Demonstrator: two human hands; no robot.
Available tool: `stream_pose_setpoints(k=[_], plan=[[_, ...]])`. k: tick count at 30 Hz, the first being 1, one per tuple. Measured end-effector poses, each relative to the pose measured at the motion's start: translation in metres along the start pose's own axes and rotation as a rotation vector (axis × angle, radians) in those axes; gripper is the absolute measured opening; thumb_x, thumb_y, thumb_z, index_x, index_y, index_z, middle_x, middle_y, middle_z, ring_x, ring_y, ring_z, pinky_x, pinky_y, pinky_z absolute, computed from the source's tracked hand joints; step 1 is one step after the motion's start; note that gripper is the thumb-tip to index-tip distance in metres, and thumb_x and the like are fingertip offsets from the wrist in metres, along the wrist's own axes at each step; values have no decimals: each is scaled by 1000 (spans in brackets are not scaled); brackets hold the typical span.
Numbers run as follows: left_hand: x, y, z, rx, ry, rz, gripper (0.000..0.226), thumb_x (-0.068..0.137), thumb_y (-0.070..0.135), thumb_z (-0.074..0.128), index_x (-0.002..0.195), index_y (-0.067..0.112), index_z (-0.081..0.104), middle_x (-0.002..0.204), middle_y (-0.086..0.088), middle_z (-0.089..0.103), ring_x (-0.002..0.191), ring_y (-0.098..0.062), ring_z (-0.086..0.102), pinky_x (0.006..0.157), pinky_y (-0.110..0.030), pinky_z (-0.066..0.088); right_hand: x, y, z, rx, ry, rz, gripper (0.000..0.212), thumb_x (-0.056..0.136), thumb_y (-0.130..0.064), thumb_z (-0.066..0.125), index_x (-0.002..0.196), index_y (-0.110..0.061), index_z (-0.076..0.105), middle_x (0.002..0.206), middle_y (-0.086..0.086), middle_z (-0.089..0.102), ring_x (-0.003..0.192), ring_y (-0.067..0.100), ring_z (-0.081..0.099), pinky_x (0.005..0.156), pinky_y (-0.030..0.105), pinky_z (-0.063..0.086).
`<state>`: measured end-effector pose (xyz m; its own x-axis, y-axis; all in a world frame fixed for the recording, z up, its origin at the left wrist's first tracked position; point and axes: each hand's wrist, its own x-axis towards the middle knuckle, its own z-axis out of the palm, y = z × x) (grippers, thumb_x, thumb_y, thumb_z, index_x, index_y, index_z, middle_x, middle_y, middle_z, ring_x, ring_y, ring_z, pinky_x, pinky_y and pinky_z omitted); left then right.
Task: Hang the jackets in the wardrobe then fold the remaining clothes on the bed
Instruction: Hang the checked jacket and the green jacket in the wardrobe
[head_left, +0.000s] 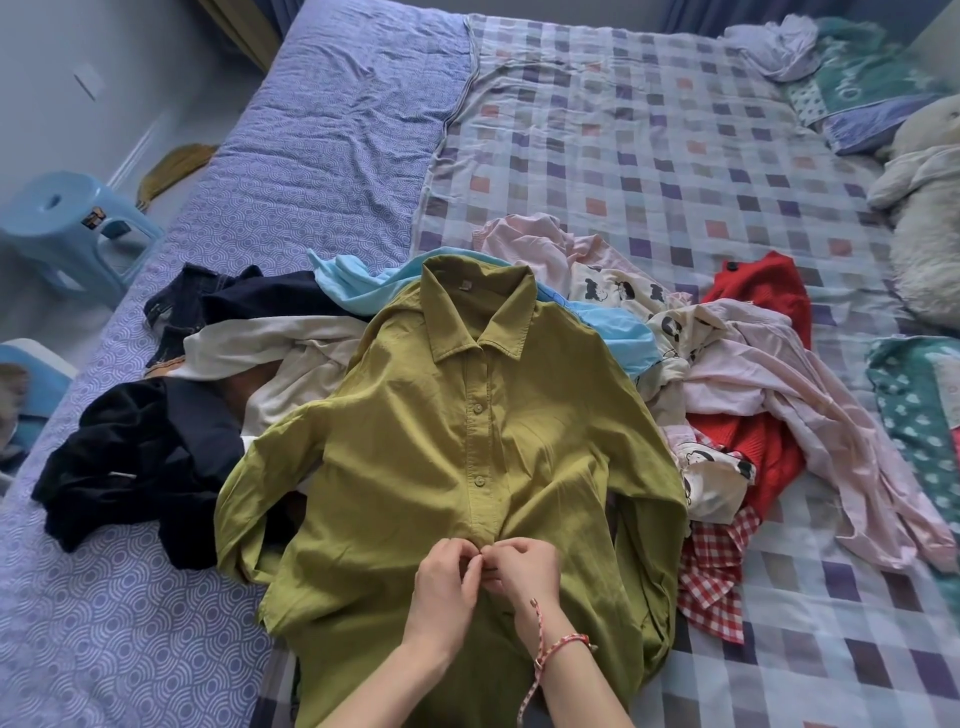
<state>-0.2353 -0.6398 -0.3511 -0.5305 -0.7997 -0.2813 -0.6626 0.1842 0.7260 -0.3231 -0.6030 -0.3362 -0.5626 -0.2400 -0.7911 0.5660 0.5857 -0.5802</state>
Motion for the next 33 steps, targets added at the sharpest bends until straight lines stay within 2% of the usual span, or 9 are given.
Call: stream_pose_setpoints(k=[5,8,11,14,19,23,26,30,33], plan=[[8,-1,-5,-136,-66,-179,15,84,12,66,73,19,59,69,11,59,66,-3,55,62,-7,41,2,6,2,5,-15,-17,20,84,4,59,66,-4,61,66,12,63,60,18,60,53,25,52],[15,-6,-11,-188,-156,-204,21,82,13,68,65,21,58,63,8,60,61,-6,54,60,-13,44,2,8,-1,-14,-91,-28,24,88,3,55,66,-6,58,62,8,59,52,11,55,46,17,46],[19,-8,-16,-141,-190,-157,26,82,13,68,60,24,56,61,6,60,58,-5,50,58,-12,40,4,9,-7,-20,-177,-33,20,90,2,55,71,-5,59,57,4,57,46,5,54,47,16,45],[18,-7,-17,-57,-135,-46,27,83,13,64,61,26,53,63,8,58,59,-4,50,58,-11,39,4,7,-12,11,-227,-51,12,89,1,58,78,-1,62,60,6,60,49,6,58,50,17,49],[8,-10,-8,26,-36,117,9,83,7,61,75,11,62,70,19,48,63,1,48,63,-8,37,-3,6,-7,44,-217,32,17,88,-1,57,76,3,67,66,12,65,59,16,62,54,21,52],[5,-11,-5,46,-14,145,5,84,7,61,79,9,64,74,13,51,68,-5,52,65,-13,41,-2,6,-2,2,-145,43,38,84,9,46,51,-8,53,51,5,52,44,10,52,47,19,47],[7,-10,-6,42,-12,150,5,85,7,61,81,8,64,77,9,54,70,-7,52,66,-9,39,-5,6,-2,-14,-146,12,31,86,6,48,59,-6,60,54,5,55,48,10,53,50,19,48],[7,-12,-7,44,-17,169,5,85,7,60,82,8,65,79,7,55,71,-8,54,68,-16,43,-6,7,-2,37,-167,2,25,88,-2,55,67,-2,69,64,10,64,59,14,60,55,20,51],[5,-15,-6,27,-2,169,7,84,5,61,79,8,64,77,6,56,69,-5,53,67,-14,42,-1,10,1,-6,-137,-32,28,88,-3,55,63,-2,67,59,8,61,53,13,57,55,22,50]])
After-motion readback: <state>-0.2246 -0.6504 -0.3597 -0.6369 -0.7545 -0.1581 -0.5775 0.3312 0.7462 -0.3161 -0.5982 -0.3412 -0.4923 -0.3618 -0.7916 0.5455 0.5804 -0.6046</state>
